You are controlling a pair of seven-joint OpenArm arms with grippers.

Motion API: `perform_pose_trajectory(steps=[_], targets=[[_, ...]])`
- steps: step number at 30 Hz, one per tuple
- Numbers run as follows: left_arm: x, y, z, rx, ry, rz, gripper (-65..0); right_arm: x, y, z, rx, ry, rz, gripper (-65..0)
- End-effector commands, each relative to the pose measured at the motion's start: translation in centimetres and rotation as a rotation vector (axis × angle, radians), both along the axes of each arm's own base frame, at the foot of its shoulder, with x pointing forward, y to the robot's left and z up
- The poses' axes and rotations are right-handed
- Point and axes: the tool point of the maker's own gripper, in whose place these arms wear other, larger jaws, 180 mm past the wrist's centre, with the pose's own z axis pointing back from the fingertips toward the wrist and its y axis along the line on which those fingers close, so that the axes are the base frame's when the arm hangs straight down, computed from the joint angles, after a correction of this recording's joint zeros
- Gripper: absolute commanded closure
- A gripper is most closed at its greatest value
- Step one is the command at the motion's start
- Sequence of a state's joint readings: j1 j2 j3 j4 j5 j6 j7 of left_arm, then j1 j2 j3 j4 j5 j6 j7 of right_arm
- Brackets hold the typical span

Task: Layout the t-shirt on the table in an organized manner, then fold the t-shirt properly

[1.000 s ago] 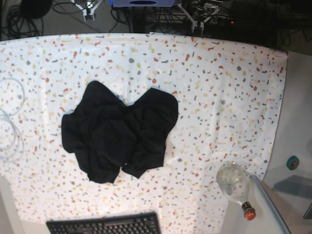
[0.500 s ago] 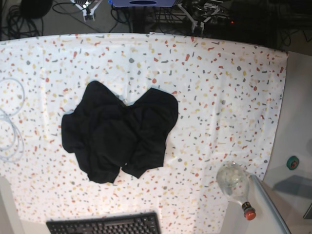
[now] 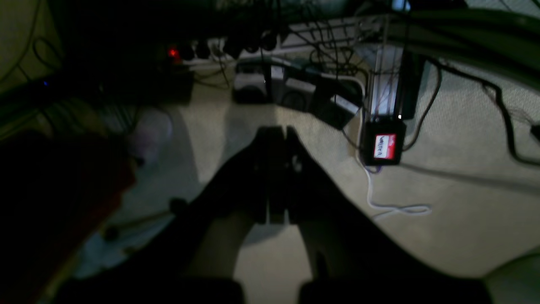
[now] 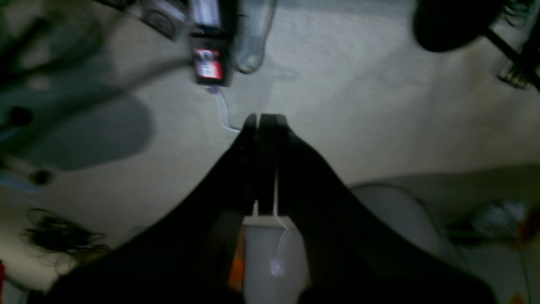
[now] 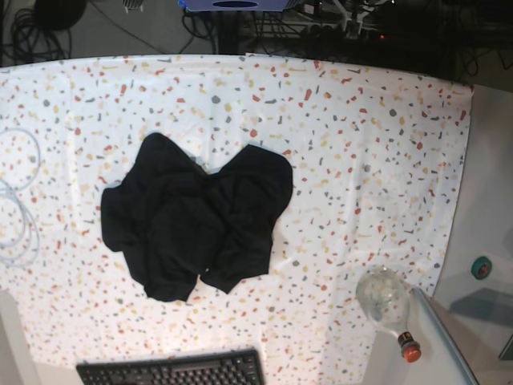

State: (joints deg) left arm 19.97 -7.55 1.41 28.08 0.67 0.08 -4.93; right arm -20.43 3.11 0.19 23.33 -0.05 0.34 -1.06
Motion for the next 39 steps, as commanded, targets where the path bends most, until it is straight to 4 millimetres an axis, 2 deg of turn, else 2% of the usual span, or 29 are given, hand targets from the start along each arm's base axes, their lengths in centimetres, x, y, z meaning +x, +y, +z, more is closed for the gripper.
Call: perform_pose_trajectory(steps=[1,3,5,6,8,10,13,17,18,20,23,27,30,33,36,37,39], targets=[[-0.1,0.4,0.8,0.002,-0.033,-0.045,0.0,-1.1,-0.8,0.5,-0.021,-0.002,-0.011,0.0],[-0.4,0.4,2.2,-0.011,-0.067,-0.121,0.0,-2.3,-1.8,1.5,-0.047,-0.025,-0.060,0.0],[-0.5,0.3,3.7,-0.023,-0.100,-0.170,0.0,-2.4,-2.6,2.6,-0.072,-0.071,-0.102,0.0],[-0.9,0.3,4.5,-0.027,-0.113,-0.176,0.0,-2.0,-2.6,3.2,-0.080,-0.102,-0.126,0.0],[-0.6,0.9,6.1,-0.018,-0.157,-0.170,0.0,-1.1,-3.9,4.7,-0.115,-0.170,-0.162,0.0],[0.2,1.4,7.8,-0.010,-0.221,-0.166,0.0,0.5,-4.9,6.5,-0.143,-0.247,-0.173,0.0],[2.1,1.7,11.5,-0.018,-0.379,-0.196,0.0,3.7,-5.4,9.5,-0.170,-0.378,-0.191,0.0],[5.5,0.2,16.1,-0.056,-0.582,-0.239,0.0,9.6,-6.6,13.1,-0.197,-0.555,-0.171,0.0],[6.6,-0.1,16.9,-0.059,-0.620,-0.239,0.0,11.3,-6.6,13.7,-0.195,-0.597,-0.165,0.0],[8.6,-0.7,18.3,-0.064,-0.685,-0.240,0.0,16.1,-6.6,15.9,-0.195,-0.718,-0.161,0.0],[11.8,-2.3,20.6,-0.092,-0.790,-0.244,0.0,21.7,-6.3,19.0,-0.186,-0.793,-0.168,0.0],[15.8,-2.8,23.9,-0.153,-0.934,-0.116,0.0,29.4,-2.9,23.0,-0.099,-0.850,-0.135,0.0],[17.9,-2.0,24.1,-0.180,-0.933,-0.015,0.0,34.0,1.1,25.1,-0.007,-0.867,-0.082,0.0],[19.5,-2.0,23.6,-0.199,-0.848,0.035,0.0,37.8,6.1,26.9,0.088,-0.869,0.020,0.0],[20.4,-0.6,23.9,-0.163,-0.803,0.058,0.0,40.1,11.5,28.6,0.172,-0.883,0.149,0.0],[20.8,-0.1,24.1,-0.151,-0.807,0.068,0.0,40.7,13.0,29.1,0.193,-0.895,0.191,-4.7],[21.2,1.4,24.6,-0.116,-0.820,0.087,0.0,41.7,16.0,29.1,0.224,-0.893,0.277,-21.8]])
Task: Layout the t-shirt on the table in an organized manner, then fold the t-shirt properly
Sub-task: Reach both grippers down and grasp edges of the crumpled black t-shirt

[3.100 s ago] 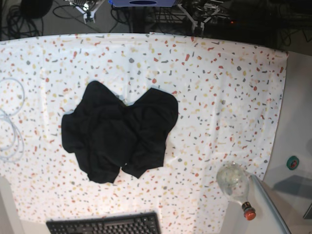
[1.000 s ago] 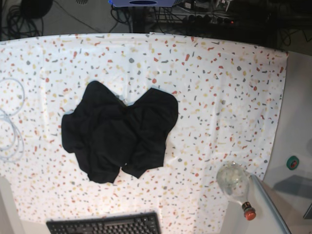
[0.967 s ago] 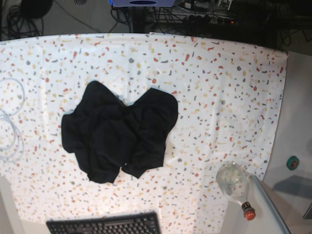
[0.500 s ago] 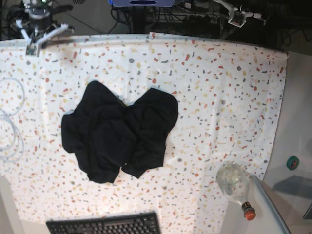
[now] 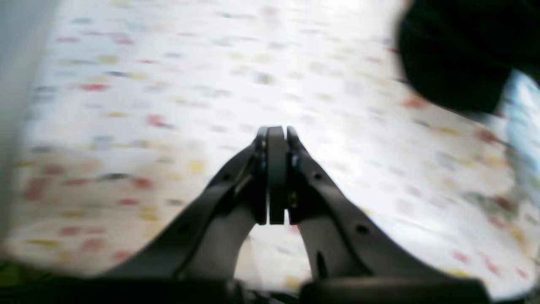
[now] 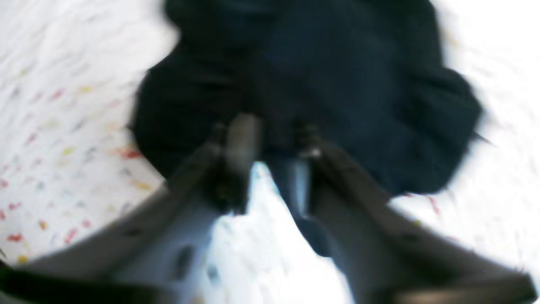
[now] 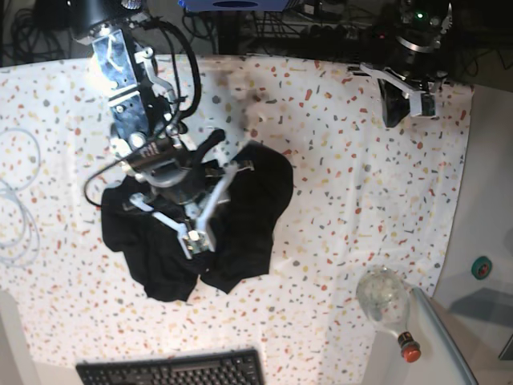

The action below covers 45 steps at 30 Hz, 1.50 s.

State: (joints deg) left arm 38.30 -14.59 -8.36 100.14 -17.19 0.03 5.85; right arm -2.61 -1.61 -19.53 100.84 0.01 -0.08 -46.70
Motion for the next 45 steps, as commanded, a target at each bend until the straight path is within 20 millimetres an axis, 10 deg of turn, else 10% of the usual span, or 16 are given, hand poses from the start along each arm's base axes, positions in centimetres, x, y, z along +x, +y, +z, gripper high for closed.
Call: perform_pose_trajectory(steps=[1,7,15,21,29,42,45], targets=[[0.5,0.9,1.3,0.018,-0.044,0.010,0.0,1.2,1.3,0.8,0.003,-0.035,0.027,-29.7],[0.3,4.5,2.4,0.067,-0.071,0.106,0.0,4.0,6.3,-2.4,-0.019,0.006,0.112,-32.7],[0.1,5.1,2.5,0.067,-0.077,0.142,-37.7,6.3,6.4,-3.3,-0.078,-0.072,-0.028,-37.2],[2.7,1.8,2.5,0.021,-0.114,0.065,-32.7,5.9,0.1,1.4,0.053,-0.158,-0.232,-37.4],[5.0,-3.3,2.5,-0.059,-0.144,-0.038,-33.1,7.9,-9.1,-1.0,0.014,-0.058,-0.393,-39.9],[3.7,-3.7,-1.6,-0.070,-0.039,-0.041,-33.1,7.9,-8.5,-5.1,-0.005,0.069,-0.290,-39.6],[3.3,-3.2,-2.3,-0.058,-0.017,-0.041,-33.1,6.8,-7.1,-4.4,0.015,0.047,-0.211,-31.4]])
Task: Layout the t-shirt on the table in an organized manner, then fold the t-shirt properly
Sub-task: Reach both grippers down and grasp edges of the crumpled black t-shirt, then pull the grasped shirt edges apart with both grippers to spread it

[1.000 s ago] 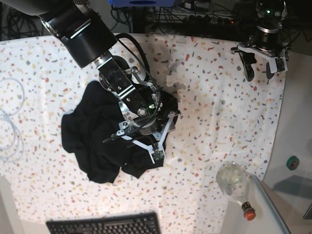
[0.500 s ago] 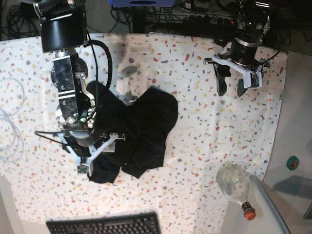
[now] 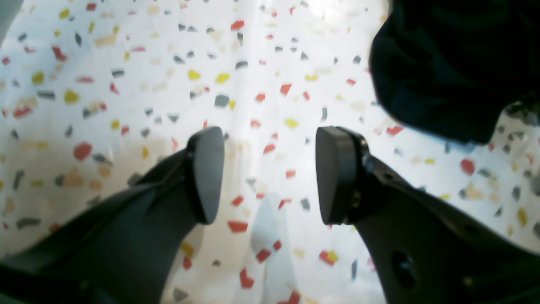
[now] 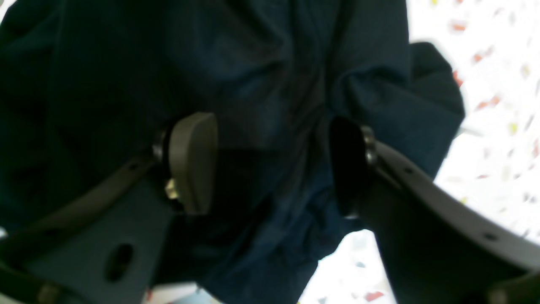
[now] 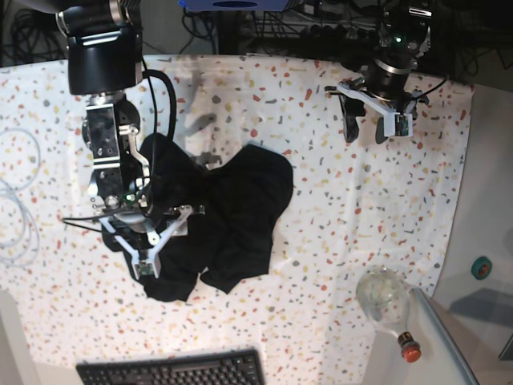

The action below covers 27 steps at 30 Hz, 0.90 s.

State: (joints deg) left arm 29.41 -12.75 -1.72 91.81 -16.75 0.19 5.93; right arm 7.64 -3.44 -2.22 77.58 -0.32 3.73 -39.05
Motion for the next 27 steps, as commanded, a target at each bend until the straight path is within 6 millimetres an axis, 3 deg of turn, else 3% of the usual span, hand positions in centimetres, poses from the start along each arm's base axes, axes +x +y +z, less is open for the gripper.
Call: perform_pose_trajectory(steps=[1,4,7,11,13,17,19,20,22,27], targets=[[0.3,0.4,0.6,0.008,-0.028,-0.004,-33.1,0.9,1.1,1.8,0.032,-0.061,0.021,-26.1],[0.2,0.6,0.3,0.013,-0.020,-0.002,-33.1,-0.4,1.3,2.0,0.030,-0.042,0.049,-2.1],[0.6,0.4,0.5,0.010,-0.027,-0.007,-33.1,-1.5,1.2,2.5,0.027,-0.030,0.048,0.0],[2.6,0.2,0.9,-0.001,-0.062,0.000,-33.2,-2.0,1.0,5.7,0.035,-0.127,0.037,0.0],[4.0,-0.8,1.0,-0.016,-0.080,-0.022,-33.2,-1.9,1.1,7.0,0.040,-0.159,0.034,0.0],[6.0,-4.4,0.2,-0.047,-0.050,-0.106,-35.7,-1.2,1.8,8.0,0.160,-0.177,0.007,-40.8],[6.8,-6.1,-0.4,-0.065,-0.006,-0.134,-39.3,-0.8,1.2,7.5,0.252,-0.158,-0.041,-54.8],[7.2,-6.9,-0.5,-0.091,0.011,-0.130,-40.5,-0.3,0.8,7.3,0.294,-0.149,-0.063,-57.2],[7.8,-7.5,-0.7,-0.148,0.035,-0.108,-40.6,0.0,-0.7,5.4,0.314,-0.095,-0.096,-55.5],[8.2,-7.8,-1.1,-0.276,0.059,-0.050,-40.6,-0.3,-1.0,2.2,0.362,0.001,-0.114,-54.0]])
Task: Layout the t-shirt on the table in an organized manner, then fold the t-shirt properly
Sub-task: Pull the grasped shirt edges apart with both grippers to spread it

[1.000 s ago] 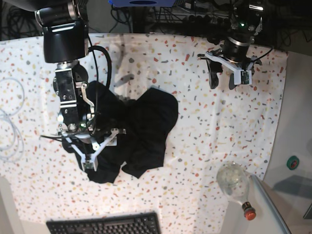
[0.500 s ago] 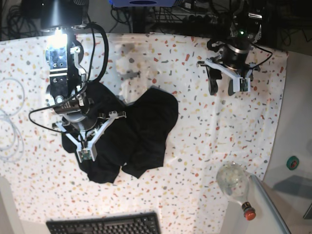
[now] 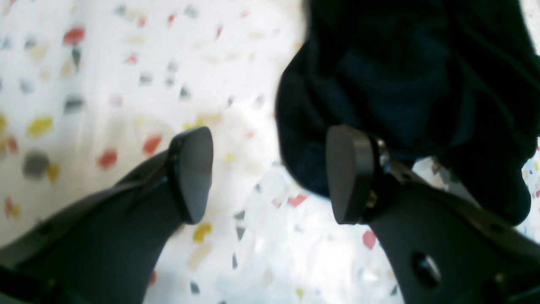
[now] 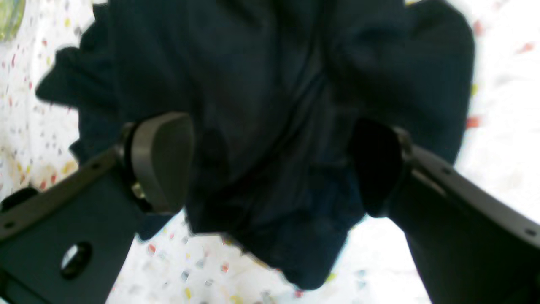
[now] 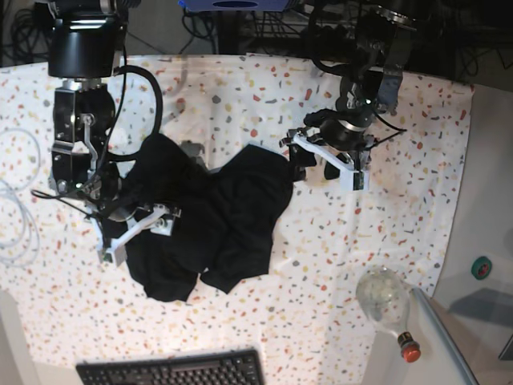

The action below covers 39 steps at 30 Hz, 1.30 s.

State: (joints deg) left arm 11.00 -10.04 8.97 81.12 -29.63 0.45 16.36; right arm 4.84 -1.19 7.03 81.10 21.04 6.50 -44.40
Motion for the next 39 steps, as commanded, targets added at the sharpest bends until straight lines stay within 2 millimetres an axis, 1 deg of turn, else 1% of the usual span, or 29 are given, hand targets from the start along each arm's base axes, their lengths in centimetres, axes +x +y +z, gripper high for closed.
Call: perform_pose_trajectory(steps=[1,3,5,6,10,11,13,15,16,17,18,19,20,21,22,23,25,27,28,30,33,35,36,37,39], targets=[[0.8,0.1,0.7,-0.004,-0.032,0.004,-40.6,1.7,0.3,1.7,0.013,-0.063,0.004,-54.2],[0.5,0.0,0.1,-0.007,-0.015,0.002,-40.6,1.7,0.7,1.5,0.019,-0.057,0.010,-54.2],[0.2,0.1,-0.4,-0.006,0.000,0.004,-40.6,2.0,1.0,1.9,0.031,-0.064,0.012,-54.2],[0.1,-0.3,-0.5,-0.014,0.002,-0.008,-40.5,2.1,1.2,2.0,0.043,-0.065,0.012,-54.2],[0.6,-2.6,0.6,-0.073,-0.043,-0.121,-40.5,2.5,1.4,1.6,0.055,-0.049,0.012,-53.7],[0.4,-2.8,0.2,-0.078,-0.033,-0.130,-40.5,2.4,1.5,1.0,0.058,-0.031,0.013,-53.7],[1.2,-3.5,-0.3,-0.084,-0.023,-0.137,-40.5,2.6,1.5,0.6,0.061,-0.016,0.012,-53.6],[1.2,-3.5,-1.9,-0.085,0.021,-0.126,-40.3,2.5,1.5,0.4,0.062,-0.011,0.014,-53.1],[1.3,-3.6,-2.5,-0.084,0.036,-0.125,-40.0,2.4,1.6,0.3,0.063,-0.008,0.017,-51.0],[1.1,-3.9,-3.0,-0.086,0.053,-0.129,-38.8,2.5,1.6,0.5,0.062,-0.011,0.017,-46.1],[1.1,-4.0,-3.2,-0.084,0.058,-0.134,-34.7,2.4,1.6,0.6,0.062,-0.016,0.017,-37.8],[1.0,-4.3,-3.3,-0.084,0.060,-0.144,-28.8,2.0,1.5,0.4,0.061,-0.010,0.016,-29.1],[0.9,-4.6,-3.3,-0.085,0.062,-0.152,-20.7,1.9,1.5,0.6,0.060,-0.020,0.014,-18.3],[0.9,-4.8,-3.3,-0.086,0.061,-0.159,-9.9,1.7,1.4,1.0,0.058,-0.031,0.013,-6.0],[1.0,-4.7,-3.2,-0.086,0.058,-0.155,0.0,1.4,1.2,1.4,0.055,-0.046,0.008,0.0],[1.0,-4.6,-3.2,-0.085,0.058,-0.152,0.0,1.0,1.0,1.6,0.052,-0.057,0.004,0.0],[1.3,-4.4,-2.8,-0.084,0.046,-0.149,0.0,0.2,0.2,3.2,0.039,-0.109,-0.012,0.0],[1.2,-4.0,-2.5,-0.076,0.038,-0.153,0.0,-1.0,-0.3,4.7,0.024,-0.152,-0.022,0.0],[1.4,-3.5,-2.1,-0.065,0.023,-0.158,0.0,-1.7,-0.4,5.3,0.016,-0.169,-0.020,0.0],[0.7,-3.3,-1.2,-0.059,0.003,-0.170,0.0,-3.2,-0.8,6.2,-0.001,-0.192,-0.020,0.0],[0.0,-3.1,1.1,-0.050,-0.055,-0.200,0.0,-5.7,-1.0,6.9,-0.017,-0.201,-0.019,0.0],[-0.2,-3.3,3.0,-0.049,-0.102,-0.223,0.0,-7.1,-1.0,7.0,-0.025,-0.197,-0.018,0.0],[-0.3,-3.1,3.8,-0.042,-0.121,-0.230,0.0,-7.6,-1.1,7.0,-0.027,-0.193,-0.019,0.0],[-0.1,-2.5,4.7,-0.035,-0.143,-0.224,0.0,-7.9,-1.1,6.9,-0.028,-0.190,-0.020,0.0],[1.1,-0.8,6.6,-0.023,-0.198,-0.175,0.0,-7.6,-1.1,7.1,-0.031,-0.199,-0.020,0.0]])
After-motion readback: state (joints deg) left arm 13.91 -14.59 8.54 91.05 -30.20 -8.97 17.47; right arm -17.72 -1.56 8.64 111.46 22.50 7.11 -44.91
